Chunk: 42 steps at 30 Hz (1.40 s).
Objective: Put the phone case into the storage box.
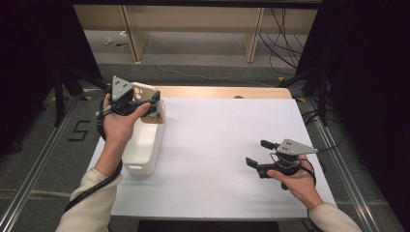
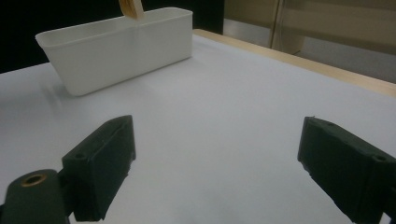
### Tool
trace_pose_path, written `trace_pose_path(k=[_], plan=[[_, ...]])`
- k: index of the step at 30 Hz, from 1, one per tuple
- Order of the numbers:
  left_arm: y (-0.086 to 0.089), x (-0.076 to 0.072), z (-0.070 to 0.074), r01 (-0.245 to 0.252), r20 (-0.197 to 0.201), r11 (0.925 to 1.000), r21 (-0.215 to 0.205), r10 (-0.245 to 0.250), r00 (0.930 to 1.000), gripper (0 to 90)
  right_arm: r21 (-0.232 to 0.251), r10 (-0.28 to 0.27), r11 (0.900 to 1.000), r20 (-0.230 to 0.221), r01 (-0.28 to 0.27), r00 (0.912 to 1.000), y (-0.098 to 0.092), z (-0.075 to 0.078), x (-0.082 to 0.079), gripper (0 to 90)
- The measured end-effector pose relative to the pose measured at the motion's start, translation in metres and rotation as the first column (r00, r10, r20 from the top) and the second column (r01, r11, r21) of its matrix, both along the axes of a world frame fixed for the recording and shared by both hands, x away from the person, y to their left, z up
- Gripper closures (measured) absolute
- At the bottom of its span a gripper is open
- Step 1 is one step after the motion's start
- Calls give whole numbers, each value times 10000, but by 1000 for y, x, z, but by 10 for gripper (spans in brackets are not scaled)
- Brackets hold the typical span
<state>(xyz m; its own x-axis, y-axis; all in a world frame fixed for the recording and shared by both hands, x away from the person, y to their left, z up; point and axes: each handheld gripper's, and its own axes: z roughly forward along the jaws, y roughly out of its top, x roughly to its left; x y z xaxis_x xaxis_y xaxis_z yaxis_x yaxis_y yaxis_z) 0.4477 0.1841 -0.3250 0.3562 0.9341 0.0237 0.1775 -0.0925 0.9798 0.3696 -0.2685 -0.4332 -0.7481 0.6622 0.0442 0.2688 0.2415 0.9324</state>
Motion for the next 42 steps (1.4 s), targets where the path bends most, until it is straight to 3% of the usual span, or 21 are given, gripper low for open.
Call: trace_pose_path(k=[42], plan=[[11, 5, -7, -336, -181, 9993, 177, 339, 9993, 108, 16, -16, 10000, 3, 16, 10000, 0, 0, 0, 117]])
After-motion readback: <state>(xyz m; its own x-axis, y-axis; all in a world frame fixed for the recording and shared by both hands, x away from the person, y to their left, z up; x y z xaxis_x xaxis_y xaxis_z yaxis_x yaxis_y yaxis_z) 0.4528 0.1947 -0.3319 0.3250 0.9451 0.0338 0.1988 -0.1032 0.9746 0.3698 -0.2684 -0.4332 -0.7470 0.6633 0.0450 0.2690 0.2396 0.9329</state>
